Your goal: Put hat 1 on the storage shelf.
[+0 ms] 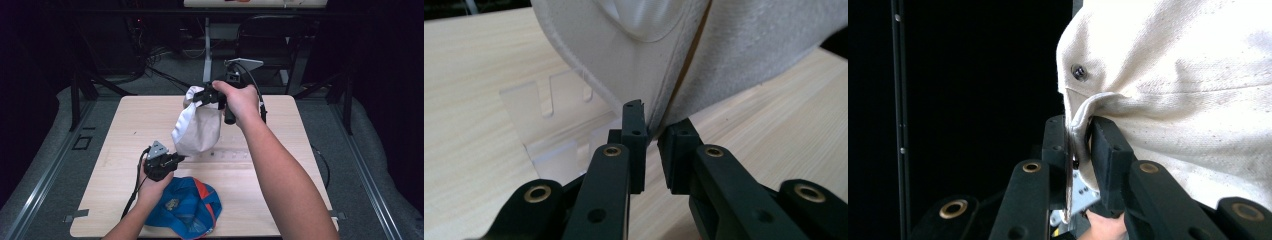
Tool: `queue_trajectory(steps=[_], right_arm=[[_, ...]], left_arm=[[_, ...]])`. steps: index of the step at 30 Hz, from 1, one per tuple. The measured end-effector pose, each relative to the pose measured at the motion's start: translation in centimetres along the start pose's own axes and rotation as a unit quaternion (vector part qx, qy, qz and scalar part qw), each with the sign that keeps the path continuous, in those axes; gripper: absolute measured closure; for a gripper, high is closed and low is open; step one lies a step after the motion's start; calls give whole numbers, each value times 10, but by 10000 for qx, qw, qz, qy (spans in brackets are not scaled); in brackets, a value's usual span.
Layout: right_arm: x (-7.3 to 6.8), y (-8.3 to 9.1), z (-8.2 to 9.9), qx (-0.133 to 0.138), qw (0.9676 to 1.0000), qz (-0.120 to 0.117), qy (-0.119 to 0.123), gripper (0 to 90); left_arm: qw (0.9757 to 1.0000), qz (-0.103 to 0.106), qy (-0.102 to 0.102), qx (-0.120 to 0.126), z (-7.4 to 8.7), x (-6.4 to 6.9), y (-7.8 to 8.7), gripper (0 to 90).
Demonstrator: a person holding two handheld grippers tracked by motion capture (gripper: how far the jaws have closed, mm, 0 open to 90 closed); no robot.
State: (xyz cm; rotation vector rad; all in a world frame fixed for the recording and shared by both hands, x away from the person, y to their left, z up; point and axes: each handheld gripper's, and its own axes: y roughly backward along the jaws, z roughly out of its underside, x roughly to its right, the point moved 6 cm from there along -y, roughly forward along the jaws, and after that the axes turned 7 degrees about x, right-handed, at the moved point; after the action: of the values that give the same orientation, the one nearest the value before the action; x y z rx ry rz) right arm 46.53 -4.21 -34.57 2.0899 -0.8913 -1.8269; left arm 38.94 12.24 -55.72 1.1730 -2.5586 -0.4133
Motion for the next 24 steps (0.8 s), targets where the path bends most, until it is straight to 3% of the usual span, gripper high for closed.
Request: queue_trajectory(steps=[7, 11, 17, 20, 24], right_arm=[[0, -14, 5, -122, 9999, 82, 86, 778], [5, -21, 8, -233, 9992, 300, 128, 778], [16, -24, 8, -198, 9991, 371, 82, 781], [16, -21, 7, -154, 9992, 329, 157, 728], [15, -15, 7, -50, 9988, 352, 328, 685]], left_arm=[[9991, -29, 432, 16, 12, -4, -1, 822], [9988, -14, 389, -291, 21, -5, -4, 822], [9989, -118, 257, -363, 23, -3, -4, 822], [9988, -149, 161, -443, 22, -3, 1, 715], [9991, -196, 80, -371, 19, 0, 16, 622]])
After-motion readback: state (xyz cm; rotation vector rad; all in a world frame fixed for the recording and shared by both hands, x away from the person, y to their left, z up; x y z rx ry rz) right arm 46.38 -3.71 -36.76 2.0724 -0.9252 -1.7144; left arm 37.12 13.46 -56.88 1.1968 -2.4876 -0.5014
